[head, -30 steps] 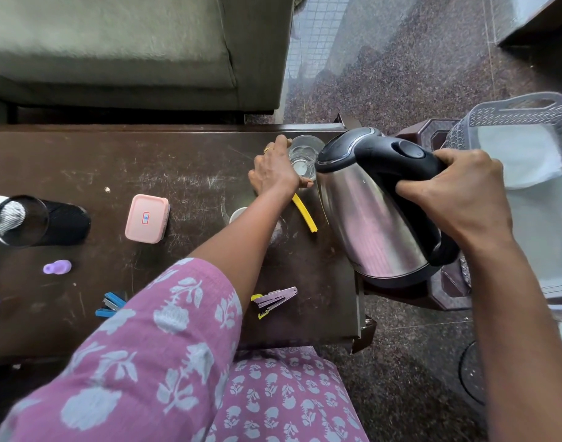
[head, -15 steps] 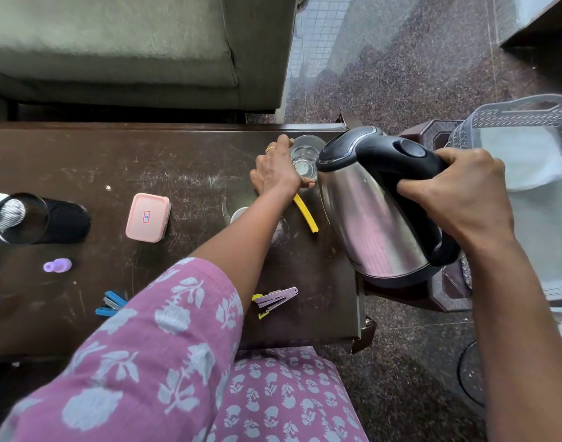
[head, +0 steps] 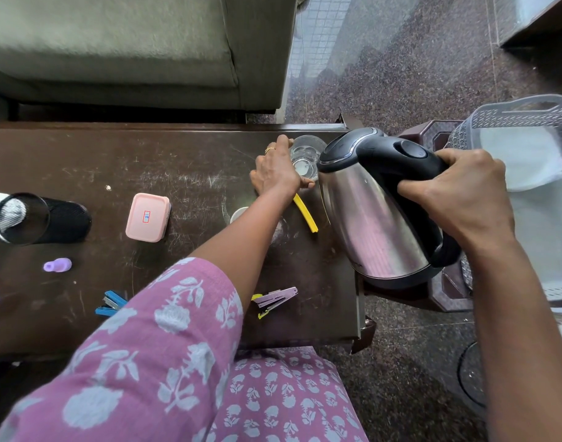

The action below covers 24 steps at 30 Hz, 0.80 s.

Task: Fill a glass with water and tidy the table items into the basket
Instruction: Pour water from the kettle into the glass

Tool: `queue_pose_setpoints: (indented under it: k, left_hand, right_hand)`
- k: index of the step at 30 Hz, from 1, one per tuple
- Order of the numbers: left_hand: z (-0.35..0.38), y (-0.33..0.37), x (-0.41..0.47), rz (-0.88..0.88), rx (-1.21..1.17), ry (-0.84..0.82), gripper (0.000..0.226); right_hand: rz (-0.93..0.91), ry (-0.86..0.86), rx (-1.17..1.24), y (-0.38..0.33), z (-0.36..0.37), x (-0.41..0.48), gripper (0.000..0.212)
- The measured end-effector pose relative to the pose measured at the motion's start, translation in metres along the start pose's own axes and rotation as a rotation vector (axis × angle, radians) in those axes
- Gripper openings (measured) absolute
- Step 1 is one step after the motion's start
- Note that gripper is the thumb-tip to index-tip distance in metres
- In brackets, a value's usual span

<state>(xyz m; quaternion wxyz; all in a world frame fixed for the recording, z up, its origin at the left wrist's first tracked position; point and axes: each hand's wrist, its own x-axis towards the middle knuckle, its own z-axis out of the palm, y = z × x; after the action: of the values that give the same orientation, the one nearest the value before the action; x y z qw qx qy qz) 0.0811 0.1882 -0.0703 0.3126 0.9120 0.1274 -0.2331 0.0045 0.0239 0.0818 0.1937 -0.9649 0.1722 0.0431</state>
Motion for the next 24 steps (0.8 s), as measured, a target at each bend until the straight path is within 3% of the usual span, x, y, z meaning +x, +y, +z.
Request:
queue_pose_setpoints:
  k: [13,24]
  left_hand:
    - [-0.0002,-0.0006,0.0000,0.005,0.005,-0.003,0.082]
    - [0.0002,-0.0007,0.0011,0.002,-0.013,-0.003,0.081]
  right_hand:
    - [0.009,-0.011,-0.005,-0.0004,-0.0005,-0.0002,0.033]
    - [-0.007,-0.016,0.007,-0.0017,-0.0011,-0.0009,0.022]
